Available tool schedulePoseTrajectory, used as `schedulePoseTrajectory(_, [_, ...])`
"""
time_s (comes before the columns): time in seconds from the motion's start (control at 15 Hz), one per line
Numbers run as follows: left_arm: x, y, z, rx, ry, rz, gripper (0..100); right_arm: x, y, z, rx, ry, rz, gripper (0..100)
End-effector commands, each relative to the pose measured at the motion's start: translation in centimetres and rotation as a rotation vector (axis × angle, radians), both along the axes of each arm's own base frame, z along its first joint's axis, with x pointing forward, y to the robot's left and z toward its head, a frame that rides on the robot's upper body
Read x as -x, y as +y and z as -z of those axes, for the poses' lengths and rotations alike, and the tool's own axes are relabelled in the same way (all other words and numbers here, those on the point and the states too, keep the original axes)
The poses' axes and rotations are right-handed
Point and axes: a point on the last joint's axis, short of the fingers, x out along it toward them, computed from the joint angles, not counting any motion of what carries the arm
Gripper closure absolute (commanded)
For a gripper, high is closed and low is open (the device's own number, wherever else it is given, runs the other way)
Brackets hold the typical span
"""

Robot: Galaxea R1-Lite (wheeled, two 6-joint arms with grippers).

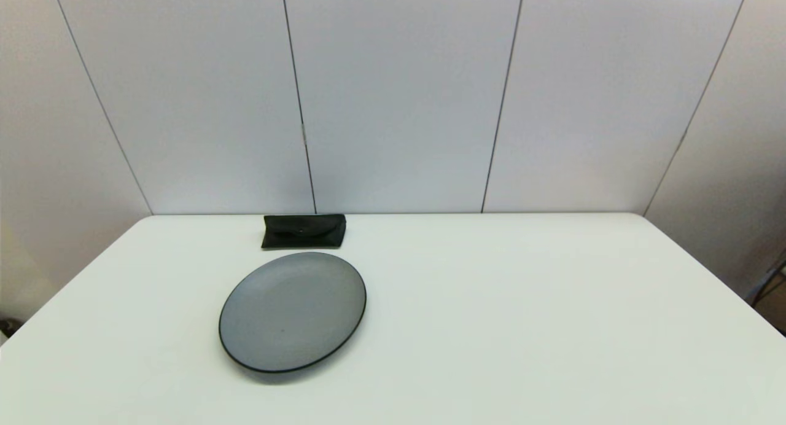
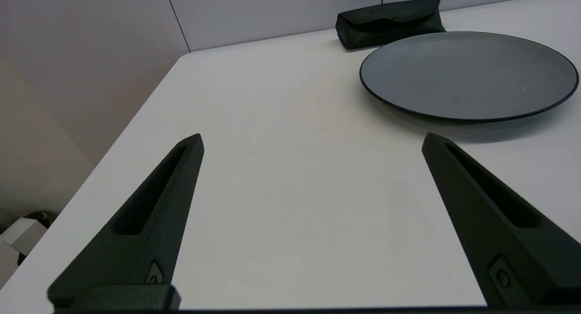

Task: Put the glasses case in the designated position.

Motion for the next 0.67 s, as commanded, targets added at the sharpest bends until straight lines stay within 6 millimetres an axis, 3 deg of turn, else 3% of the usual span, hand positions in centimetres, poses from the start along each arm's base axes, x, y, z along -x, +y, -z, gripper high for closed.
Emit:
schedulePoseTrajectory(0.07, [-0.01,0.0,0.0,-0.002,0.002,-0.001,0,-0.01,0.0,0.0,0.0,0.001,-0.001,0])
schedulePoseTrajectory(0.67, [-0.01,0.0,0.0,-0.001,0.002,-0.001,0,-0.01,0.0,0.0,0.0,0.001,-0.001,0])
